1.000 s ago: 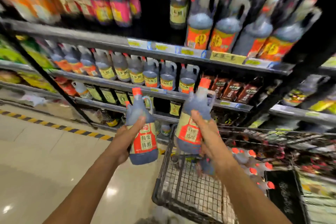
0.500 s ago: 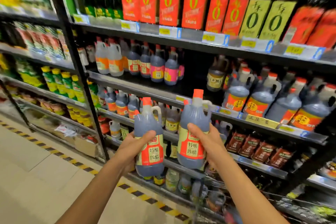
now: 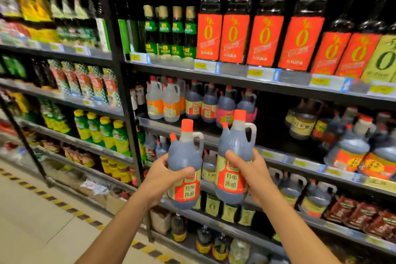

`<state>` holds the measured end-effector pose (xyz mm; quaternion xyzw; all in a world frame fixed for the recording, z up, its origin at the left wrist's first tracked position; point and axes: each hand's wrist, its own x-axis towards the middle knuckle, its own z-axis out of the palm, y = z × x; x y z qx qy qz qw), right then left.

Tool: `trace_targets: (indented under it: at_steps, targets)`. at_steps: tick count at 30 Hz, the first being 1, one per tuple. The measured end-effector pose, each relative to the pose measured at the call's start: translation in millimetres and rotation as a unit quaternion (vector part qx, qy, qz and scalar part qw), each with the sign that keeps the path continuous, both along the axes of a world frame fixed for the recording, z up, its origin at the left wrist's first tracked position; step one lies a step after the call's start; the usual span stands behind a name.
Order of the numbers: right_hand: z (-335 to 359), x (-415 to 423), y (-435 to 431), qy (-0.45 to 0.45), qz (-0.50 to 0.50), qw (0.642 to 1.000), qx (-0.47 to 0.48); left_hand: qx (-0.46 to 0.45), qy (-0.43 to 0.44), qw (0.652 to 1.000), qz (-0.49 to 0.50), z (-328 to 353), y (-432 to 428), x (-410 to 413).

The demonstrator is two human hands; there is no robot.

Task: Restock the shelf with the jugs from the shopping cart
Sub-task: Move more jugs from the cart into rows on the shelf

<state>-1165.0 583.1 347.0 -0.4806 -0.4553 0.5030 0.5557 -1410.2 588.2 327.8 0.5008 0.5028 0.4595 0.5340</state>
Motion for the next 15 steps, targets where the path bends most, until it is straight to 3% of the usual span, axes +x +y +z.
trace_targets:
  at_steps: [7,15]
  targets:
    - [-6.9,-17.9,76.5,-0.035,-0.016,0.999,0.022,0.100,0.088,0.991,-0.025,20.5,87.5,-21.9]
    - [-20.9,-29.3,158.9,-0.025,-0.003,0.999,0.026,0.229,0.249,0.940,-0.038,35.4,182.5,-28.5]
